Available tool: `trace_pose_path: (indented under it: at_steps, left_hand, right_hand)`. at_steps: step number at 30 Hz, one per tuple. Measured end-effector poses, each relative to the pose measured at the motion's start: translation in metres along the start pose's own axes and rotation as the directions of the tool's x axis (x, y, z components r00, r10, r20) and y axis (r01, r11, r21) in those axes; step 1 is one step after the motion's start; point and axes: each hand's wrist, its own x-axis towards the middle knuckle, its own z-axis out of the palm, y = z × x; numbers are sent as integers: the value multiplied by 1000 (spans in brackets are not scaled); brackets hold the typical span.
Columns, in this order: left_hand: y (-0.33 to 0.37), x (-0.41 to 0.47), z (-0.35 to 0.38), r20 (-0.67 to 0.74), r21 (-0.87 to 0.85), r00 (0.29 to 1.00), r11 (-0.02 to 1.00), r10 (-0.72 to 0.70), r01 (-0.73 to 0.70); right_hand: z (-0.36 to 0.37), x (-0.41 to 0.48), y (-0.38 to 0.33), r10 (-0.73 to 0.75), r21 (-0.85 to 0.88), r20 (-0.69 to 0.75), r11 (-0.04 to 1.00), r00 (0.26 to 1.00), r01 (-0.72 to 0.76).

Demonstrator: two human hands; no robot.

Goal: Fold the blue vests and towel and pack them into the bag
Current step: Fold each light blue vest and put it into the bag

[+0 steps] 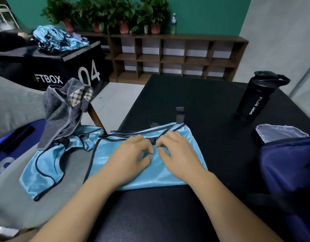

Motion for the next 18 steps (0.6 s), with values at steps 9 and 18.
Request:
trace_pose_path:
  at_steps: [9,18]
  left_hand:
    - [-24,-6,-5,68,142,981,975,-184,173]
    - [-44,-14,-39,56,213,890,876,-453,433]
  right_hand:
    - [2,1,-1,92,-225,87,972,992,-70]
    - [-2,-1,4,331,-361,68,887,941,-286]
